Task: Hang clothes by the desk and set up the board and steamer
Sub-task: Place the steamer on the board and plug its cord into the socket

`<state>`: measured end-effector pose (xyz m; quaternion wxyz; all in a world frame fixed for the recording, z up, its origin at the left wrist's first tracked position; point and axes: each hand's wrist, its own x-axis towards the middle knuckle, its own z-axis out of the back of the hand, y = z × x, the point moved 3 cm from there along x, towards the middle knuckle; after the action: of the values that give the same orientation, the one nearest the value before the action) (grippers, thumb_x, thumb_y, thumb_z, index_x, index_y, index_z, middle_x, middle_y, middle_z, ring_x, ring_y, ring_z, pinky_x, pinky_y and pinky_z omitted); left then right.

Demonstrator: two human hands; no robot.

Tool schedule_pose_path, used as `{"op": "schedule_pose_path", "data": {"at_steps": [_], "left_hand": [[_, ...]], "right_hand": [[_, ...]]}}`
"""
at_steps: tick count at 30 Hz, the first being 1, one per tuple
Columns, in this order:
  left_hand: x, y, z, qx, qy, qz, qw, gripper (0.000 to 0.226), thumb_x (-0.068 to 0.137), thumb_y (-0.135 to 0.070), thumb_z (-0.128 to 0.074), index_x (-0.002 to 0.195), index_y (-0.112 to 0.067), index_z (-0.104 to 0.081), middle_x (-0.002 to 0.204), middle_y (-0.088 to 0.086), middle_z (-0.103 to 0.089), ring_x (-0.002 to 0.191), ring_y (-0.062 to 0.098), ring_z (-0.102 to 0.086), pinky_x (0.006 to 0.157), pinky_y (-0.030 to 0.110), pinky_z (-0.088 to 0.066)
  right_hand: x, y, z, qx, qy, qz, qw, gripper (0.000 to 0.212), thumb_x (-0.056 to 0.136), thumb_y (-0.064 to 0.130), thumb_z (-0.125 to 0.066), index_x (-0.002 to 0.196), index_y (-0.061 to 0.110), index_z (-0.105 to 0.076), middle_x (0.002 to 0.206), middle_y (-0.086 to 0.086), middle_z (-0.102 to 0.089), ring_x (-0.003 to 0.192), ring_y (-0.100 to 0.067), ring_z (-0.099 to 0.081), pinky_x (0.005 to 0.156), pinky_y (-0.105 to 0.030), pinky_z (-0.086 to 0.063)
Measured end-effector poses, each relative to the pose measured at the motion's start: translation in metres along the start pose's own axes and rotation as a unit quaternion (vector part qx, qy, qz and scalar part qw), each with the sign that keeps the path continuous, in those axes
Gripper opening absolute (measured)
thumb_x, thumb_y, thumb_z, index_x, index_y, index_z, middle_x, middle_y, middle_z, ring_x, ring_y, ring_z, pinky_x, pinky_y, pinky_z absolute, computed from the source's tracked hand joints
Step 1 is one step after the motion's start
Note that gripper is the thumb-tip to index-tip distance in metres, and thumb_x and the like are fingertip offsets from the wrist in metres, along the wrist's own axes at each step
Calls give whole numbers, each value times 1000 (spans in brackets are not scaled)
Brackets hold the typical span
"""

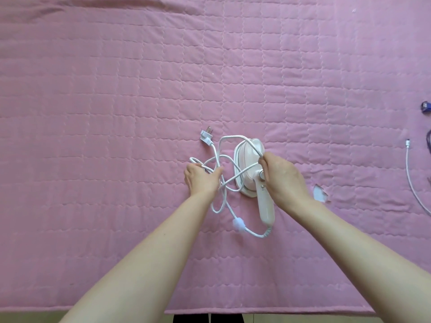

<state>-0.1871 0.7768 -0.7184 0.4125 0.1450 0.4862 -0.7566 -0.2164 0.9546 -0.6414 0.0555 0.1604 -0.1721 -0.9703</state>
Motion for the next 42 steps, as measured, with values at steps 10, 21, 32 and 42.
{"op": "schedule_pose_path", "data": {"at_steps": [10,21,32,42], "left_hand": [[24,26,-2,-74,11,112,991,67,72,-12,-76,124,-4,-35,101,12,-53,87,26,-53,78,33,-45],[15,66,48,-37,24,2,999,19,83,-20,-58,84,-1,-54,69,10,-59,61,23,-53,60,38,-50],[21,99,61,66,44,42,996,27,77,-32,-70,96,-12,-65,92,0,-68,93,22,-61,79,33,-46],[18,86,43,-51,143,82,985,68,57,-56,-78,104,-9,-63,91,8,-68,79,24,-67,79,43,-56]], "right_hand": [[3,35,-24,56,20,13,998,18,103,27,-31,89,17,-35,72,-10,-52,65,-35,-47,56,-36,-32],[-1,44,-77,28,89,-41,995,21,92,-8,-33,99,10,-41,71,-16,-53,66,-35,-52,55,-39,-34],[-42,35,-135,20,222,-74,972,56,85,-8,-35,137,13,-30,98,-18,-60,87,-36,-58,69,-39,-43],[-69,39,-154,39,256,-53,964,69,91,4,-35,151,29,-10,119,-14,-55,100,-37,-56,79,-42,-47]]}}
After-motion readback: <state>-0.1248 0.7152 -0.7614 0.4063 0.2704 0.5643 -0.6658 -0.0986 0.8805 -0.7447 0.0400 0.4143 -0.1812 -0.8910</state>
